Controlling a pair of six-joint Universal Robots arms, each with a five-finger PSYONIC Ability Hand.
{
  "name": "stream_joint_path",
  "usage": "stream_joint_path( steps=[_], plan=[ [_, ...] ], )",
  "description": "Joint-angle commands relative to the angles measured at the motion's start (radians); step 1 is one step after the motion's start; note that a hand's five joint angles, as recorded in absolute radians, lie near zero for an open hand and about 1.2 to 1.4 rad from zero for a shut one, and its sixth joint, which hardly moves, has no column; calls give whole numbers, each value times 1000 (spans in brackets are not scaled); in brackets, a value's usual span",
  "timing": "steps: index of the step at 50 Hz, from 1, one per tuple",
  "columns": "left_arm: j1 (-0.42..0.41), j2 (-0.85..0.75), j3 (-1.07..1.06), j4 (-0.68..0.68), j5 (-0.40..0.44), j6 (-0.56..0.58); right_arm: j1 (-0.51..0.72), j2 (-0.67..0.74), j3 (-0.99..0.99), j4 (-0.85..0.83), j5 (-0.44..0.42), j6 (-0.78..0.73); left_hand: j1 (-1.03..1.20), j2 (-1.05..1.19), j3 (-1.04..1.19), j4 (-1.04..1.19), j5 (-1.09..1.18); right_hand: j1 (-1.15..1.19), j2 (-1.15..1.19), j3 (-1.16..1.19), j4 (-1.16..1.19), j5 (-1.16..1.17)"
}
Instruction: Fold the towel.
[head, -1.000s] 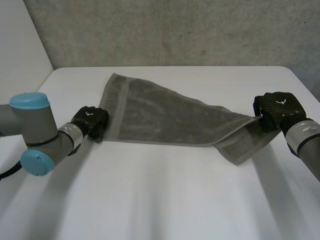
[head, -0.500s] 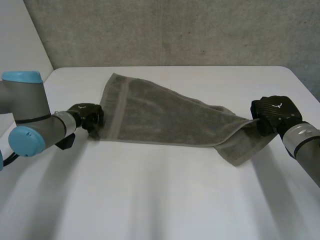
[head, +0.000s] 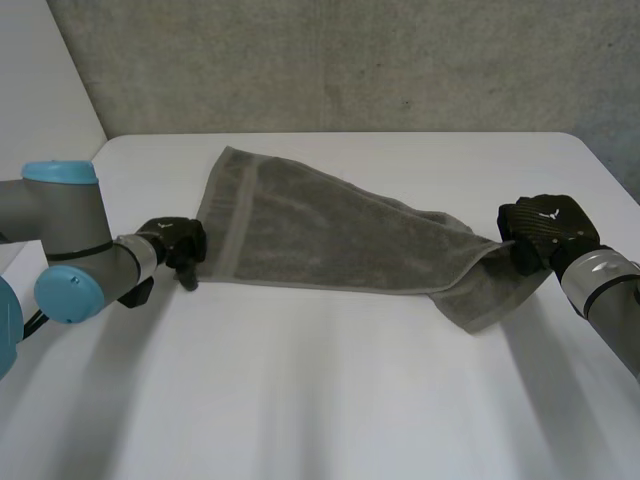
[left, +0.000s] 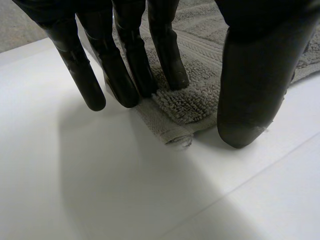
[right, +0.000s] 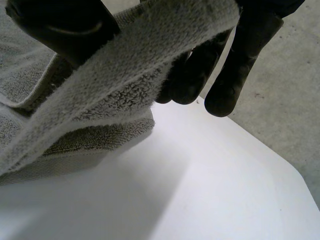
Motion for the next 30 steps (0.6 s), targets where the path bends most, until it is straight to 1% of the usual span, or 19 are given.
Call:
stream_joint_path(
  steps=[1,2,4,5,7,24,30],
  plan=[
    [0,-7,4,4,1,-1,12,7,2,-1,0,-6,303,306,305,291,304,73,67,64,60,47],
    [0,-7,4,4,1,-1,12,7,2,-1,0,-6,305,308,306,292,306,73,67,64,60,47],
    [-1,-7,4,4,0,-2,17,7,3,-1,0,-13,538,541,540,526,539,73,67,64,60,47],
    [-2,-7,4,4,0,-2,17,7,3,-1,0,-13,540,543,541,527,541,73,67,64,60,47],
    [-2,2,1,4,-3,-2,22,11,8,-1,0,-23,700,703,702,687,701,73,67,64,60,47],
    [-9,39,-25,12,-3,-4,23,13,11,-1,0,-29,701,704,702,688,702,73,67,64,60,47],
    [-9,119,-68,21,0,-16,25,-2,-3,5,5,-26,701,704,702,688,702,73,67,64,60,47]
  ],
)
